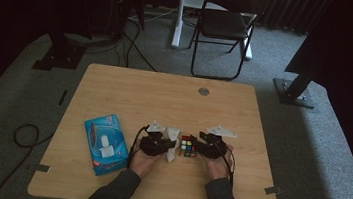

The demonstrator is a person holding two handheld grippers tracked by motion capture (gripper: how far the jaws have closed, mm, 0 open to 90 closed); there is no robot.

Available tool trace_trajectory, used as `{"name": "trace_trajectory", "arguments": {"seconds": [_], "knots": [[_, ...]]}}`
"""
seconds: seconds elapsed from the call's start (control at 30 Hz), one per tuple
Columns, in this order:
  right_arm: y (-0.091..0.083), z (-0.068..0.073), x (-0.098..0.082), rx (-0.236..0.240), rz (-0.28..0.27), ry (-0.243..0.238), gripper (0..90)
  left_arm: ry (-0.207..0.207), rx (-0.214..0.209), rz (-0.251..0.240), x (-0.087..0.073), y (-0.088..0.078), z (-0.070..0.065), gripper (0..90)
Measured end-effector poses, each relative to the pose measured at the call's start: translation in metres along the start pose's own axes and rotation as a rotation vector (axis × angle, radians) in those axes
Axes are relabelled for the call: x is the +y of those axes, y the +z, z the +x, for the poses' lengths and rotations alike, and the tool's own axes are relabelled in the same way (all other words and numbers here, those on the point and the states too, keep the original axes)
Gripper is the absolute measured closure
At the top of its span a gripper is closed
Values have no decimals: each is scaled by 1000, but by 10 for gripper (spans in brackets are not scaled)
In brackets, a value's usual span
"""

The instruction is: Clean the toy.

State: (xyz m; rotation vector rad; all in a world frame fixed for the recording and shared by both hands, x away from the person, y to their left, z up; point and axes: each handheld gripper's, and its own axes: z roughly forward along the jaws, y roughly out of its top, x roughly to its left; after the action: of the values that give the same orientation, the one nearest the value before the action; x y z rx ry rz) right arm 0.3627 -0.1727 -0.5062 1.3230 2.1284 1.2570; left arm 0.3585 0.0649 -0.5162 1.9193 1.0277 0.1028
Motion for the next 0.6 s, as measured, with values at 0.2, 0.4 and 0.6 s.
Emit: {"name": "trace_trajectory", "arguments": {"seconds": [0.2, 0.4, 0.6], "knots": [[-1, -2, -2, 9, 2, 17, 571, 6, -3, -16, 7, 0, -1, 846], [-1, -4, -3, 10, 10, 25, 595, 21, -15, -36, 12, -1, -4, 851], [-1, -4, -3, 20, 4, 35, 608, 29, -33, -61, 20, -2, -6, 853]]}}
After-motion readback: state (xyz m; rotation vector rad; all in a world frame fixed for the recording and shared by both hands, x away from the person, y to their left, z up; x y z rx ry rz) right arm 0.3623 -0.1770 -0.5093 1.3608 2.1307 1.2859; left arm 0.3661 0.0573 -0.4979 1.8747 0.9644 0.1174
